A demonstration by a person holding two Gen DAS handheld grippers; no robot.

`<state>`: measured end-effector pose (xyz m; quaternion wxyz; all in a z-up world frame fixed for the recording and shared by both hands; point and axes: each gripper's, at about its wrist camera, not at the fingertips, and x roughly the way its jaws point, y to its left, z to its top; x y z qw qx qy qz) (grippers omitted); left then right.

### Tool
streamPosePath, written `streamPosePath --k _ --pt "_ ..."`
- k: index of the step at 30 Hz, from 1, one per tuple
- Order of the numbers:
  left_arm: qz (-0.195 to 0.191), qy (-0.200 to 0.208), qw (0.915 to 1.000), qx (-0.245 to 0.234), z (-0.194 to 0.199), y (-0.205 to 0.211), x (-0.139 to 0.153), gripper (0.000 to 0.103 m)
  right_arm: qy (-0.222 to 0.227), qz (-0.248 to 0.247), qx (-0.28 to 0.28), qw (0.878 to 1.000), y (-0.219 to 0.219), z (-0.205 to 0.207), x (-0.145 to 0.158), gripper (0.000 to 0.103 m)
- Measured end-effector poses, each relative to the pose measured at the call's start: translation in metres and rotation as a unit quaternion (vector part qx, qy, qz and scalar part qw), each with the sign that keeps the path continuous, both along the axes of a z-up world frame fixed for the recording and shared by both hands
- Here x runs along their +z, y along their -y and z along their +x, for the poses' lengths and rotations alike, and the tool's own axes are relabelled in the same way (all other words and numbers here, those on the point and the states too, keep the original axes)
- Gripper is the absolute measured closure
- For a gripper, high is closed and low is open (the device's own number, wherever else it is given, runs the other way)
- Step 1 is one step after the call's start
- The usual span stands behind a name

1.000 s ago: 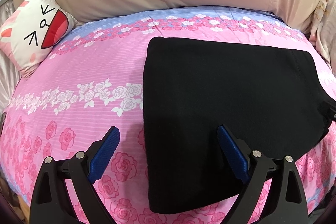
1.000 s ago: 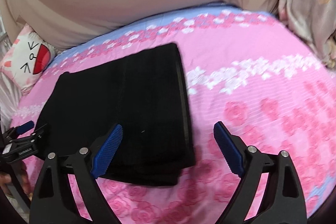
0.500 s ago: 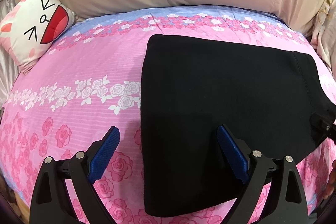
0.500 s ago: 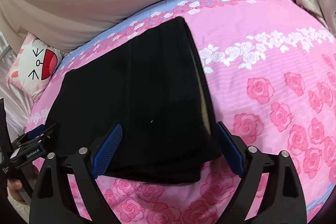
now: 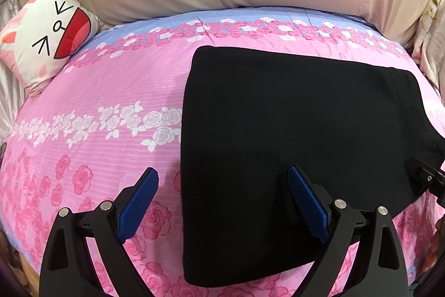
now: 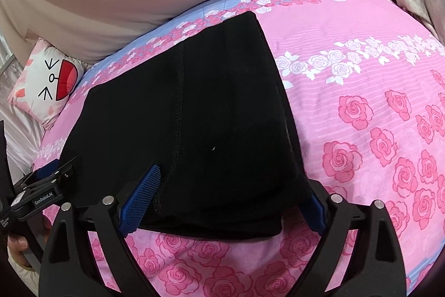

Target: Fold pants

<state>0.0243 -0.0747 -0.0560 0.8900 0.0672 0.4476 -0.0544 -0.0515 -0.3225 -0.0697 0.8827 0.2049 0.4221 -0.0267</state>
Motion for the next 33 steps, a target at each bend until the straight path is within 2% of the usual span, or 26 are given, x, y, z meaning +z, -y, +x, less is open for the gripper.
streamPosePath --k 2,5,8,10,12,15,19,22,30,33 --pt "0.006 0.001 1.0 -0.003 -0.001 0.001 0.002 0.011 0.007 -0.008 -0.004 1.0 0.001 -0.002 0.005 0.014" --pt "0.018 0.005 0.9998 -0.007 -0.002 0.003 0.004 0.011 0.03 -0.044 -0.016 0.998 0.0 -0.007 0.02 0.014" --pt "0.026 0.009 0.9996 -0.007 -0.002 0.005 0.003 0.011 0.061 -0.103 -0.024 0.992 -0.007 -0.014 0.042 0.014" --pt "0.029 0.011 0.9995 -0.007 -0.003 0.006 0.003 0.011 0.073 -0.136 -0.009 0.988 -0.017 -0.014 0.051 0.014" --pt "0.03 0.011 0.9995 -0.005 -0.003 0.006 0.003 0.011 0.065 -0.171 0.007 0.983 -0.027 -0.009 0.047 0.014" --pt "0.028 0.011 0.9995 -0.006 -0.003 0.006 0.003 0.011 0.02 -0.198 0.021 0.98 -0.032 0.0 0.024 0.014" --pt "0.031 0.011 0.9994 -0.012 -0.004 0.005 0.002 0.011 0.015 -0.147 0.011 0.989 -0.02 -0.002 0.015 0.014" --pt "0.027 0.01 0.9995 -0.011 -0.003 0.005 0.002 0.011 0.011 -0.13 0.007 0.991 -0.014 -0.002 0.015 0.01" --pt "0.025 0.009 0.9996 -0.01 -0.004 0.004 0.001 0.011 -0.011 -0.005 0.005 1.0 -0.002 0.001 -0.002 0.01" --pt "0.02 0.007 0.9998 -0.006 -0.004 0.002 0.0 0.011 -0.008 0.001 0.007 1.0 -0.002 0.0 -0.002 0.01"
